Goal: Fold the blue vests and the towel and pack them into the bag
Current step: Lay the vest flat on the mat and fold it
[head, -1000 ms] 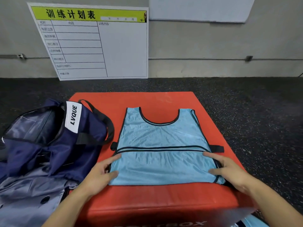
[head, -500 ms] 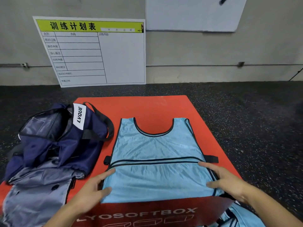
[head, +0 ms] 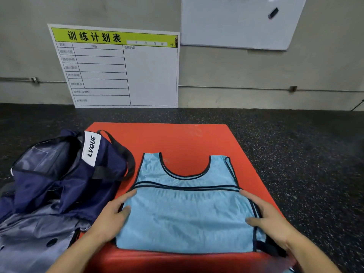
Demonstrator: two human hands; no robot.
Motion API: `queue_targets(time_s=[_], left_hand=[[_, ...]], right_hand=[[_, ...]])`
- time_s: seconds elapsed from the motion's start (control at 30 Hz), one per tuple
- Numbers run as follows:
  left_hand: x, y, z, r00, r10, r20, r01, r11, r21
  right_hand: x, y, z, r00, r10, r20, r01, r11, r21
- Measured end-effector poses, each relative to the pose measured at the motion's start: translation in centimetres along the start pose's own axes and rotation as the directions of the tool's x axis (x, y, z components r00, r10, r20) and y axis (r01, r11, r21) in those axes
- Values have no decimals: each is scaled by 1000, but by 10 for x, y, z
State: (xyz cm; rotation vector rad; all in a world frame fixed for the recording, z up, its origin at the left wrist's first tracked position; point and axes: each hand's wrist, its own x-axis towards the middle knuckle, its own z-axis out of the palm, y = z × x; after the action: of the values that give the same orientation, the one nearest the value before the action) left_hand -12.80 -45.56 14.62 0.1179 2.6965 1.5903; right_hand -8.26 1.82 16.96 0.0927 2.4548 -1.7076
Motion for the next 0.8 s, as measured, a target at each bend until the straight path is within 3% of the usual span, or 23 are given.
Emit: queue_targets(time_s=[0.2,0.47,0.63,0.8], left_hand=[[65,0,-2,994,79,-72,-79,997,-5],[146,-9,7,990,88,-111,-89,996,-10],[159,-4,18,992,20,-122,4,981,194],[163,-3,29,988,107,-113,-48,900,434]], right_hand=[[55,-15,-13,999,7,-41,-2,992,124],[130,-27,-21,996,23,-89,-15,995,97],[164,-25,-10,990,19,-143,-27,998,-55],[180,-16,1,980,-17,-199,-59,926,-373]])
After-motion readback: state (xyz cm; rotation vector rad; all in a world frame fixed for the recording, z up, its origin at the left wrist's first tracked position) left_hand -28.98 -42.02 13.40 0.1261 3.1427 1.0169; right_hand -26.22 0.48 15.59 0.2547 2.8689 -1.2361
